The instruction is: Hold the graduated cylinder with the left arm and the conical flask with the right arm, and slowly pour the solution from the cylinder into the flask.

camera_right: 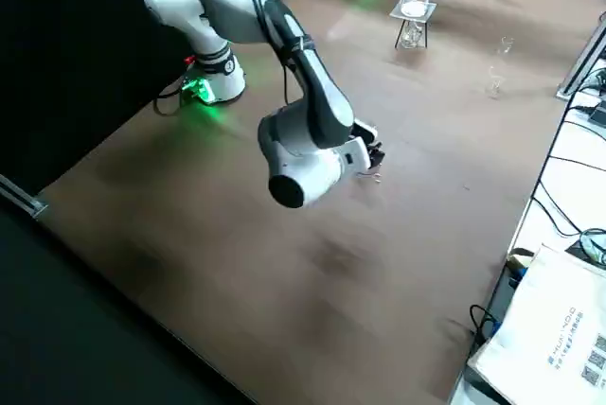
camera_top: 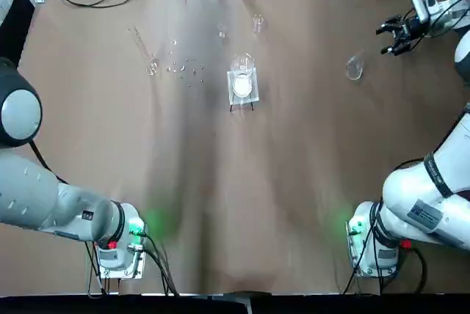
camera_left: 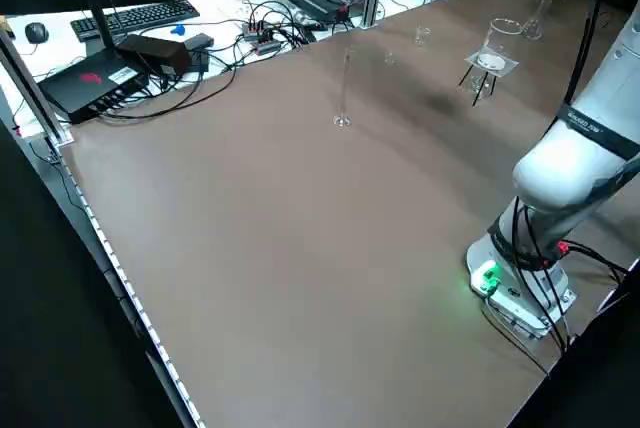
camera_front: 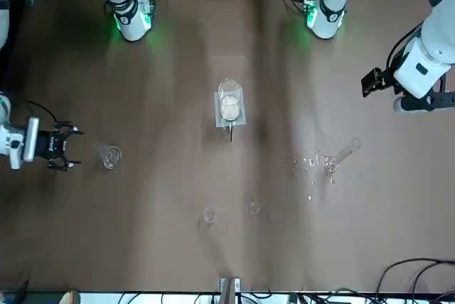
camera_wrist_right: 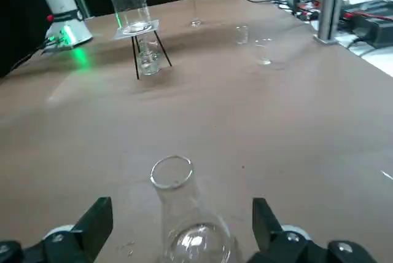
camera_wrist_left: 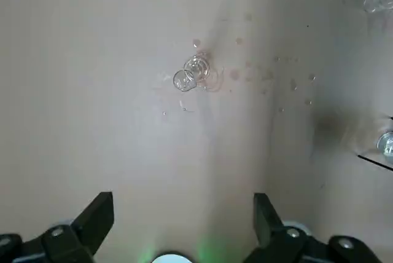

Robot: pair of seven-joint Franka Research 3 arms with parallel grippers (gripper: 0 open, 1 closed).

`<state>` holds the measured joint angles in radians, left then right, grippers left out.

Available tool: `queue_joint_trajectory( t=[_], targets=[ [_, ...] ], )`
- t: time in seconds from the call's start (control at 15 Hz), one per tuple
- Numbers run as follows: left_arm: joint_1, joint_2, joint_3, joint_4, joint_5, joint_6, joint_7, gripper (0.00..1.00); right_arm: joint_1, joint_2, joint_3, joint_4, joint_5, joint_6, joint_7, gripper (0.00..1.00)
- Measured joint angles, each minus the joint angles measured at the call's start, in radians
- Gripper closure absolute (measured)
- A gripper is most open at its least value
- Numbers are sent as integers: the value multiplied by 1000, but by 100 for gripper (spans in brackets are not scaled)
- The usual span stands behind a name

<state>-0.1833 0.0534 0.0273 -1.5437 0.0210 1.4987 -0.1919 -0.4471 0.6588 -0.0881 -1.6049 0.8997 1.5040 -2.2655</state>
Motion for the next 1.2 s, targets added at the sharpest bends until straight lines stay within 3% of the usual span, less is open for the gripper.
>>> queue_joint_trajectory(
  t=[0.27,0.53,1.2],
  targets=[
    [0,0,0,0,0,0,0,0,-16,-18,0,88,-58,-55,131,0],
    [0,0,0,0,0,0,0,0,-2,-49,6,161,-158,-88,391,0],
    [0,0,0,-1,0,0,0,0,239,-200,12,271,-460,-91,1176,0]
  ],
)
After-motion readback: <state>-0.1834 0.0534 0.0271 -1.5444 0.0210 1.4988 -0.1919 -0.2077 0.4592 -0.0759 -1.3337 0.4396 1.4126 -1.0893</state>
